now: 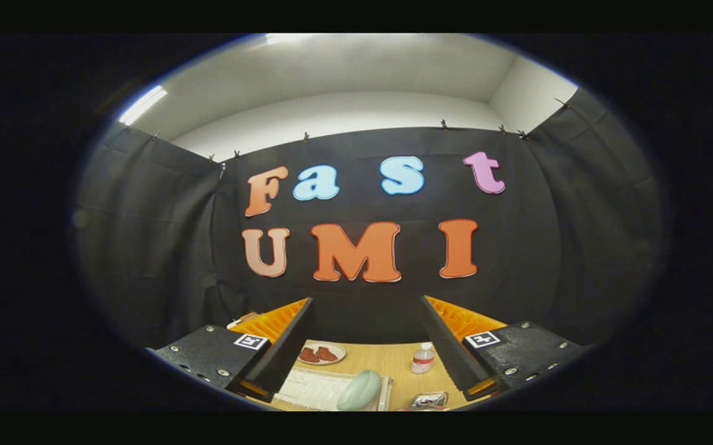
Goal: Take the plate from the dish rack, then take the spoon from the basket and place it into the plate.
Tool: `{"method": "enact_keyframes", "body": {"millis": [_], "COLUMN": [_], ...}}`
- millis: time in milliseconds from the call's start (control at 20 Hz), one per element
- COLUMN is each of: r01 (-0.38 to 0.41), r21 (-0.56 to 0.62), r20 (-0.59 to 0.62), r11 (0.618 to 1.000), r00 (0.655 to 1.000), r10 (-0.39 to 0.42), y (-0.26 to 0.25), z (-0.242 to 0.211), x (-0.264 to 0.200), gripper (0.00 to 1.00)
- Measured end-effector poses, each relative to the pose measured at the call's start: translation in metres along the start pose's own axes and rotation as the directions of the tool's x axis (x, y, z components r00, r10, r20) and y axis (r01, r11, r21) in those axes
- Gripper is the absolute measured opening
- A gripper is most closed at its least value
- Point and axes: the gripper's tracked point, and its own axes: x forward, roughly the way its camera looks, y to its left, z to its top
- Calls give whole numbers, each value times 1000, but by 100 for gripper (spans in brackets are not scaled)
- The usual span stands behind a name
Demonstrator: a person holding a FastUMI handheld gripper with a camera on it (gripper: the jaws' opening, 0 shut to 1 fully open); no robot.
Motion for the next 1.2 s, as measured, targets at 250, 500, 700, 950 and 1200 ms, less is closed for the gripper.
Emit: {"method": "enact_keyframes", "body": {"millis": [250,500,700,950,1200], "r01": [28,84,106,162,165], "r21": [50,113,136,150,72], "r20": [-206,-488,-612,-755,-829], "r11": [998,990,985,975,984], "r00": [978,873,791,655,559], "r10": [-17,-18,-1,7,-33], "y": [-6,-7,0,6,-3], "z": [-60,-136,-181,-245,-285], "x": [12,29,38,39,39], "gripper": [100,99,96,91,87]}}
